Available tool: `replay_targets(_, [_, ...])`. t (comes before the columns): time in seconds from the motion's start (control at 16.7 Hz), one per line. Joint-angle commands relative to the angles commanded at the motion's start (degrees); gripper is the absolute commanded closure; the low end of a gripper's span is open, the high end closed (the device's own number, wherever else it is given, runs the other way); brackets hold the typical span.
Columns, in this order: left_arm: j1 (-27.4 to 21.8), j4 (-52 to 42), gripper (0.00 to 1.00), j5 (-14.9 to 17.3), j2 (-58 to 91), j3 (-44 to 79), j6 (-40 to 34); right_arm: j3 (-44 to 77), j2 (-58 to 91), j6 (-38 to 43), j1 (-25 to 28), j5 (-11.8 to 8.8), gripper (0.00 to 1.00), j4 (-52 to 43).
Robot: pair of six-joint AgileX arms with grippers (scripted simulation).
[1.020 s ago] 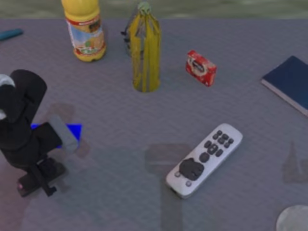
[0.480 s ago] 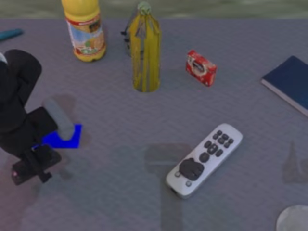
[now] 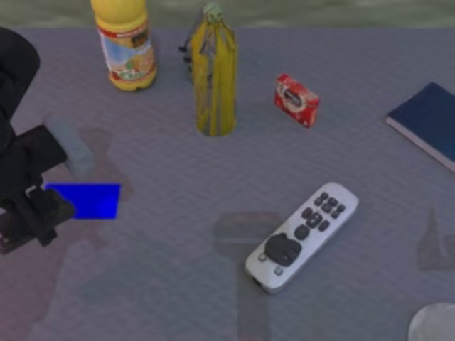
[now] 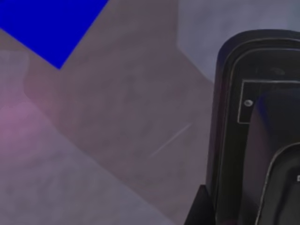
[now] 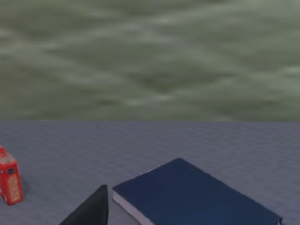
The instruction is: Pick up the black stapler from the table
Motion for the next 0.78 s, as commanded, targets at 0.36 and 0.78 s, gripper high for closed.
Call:
replay_targets(0.36, [-0.08, -0.34, 1.0, 0.08, 2.55, 2.7, 4.16, 0.0, 0.0, 0.0, 0.0, 0.0, 0.0, 0.0])
replay_targets(0.78, [1.52, -2.21, 1.0, 0.59, 13.1, 15.65, 25.23, 0.0, 0.0, 0.0, 0.0, 0.0, 0.0, 0.0])
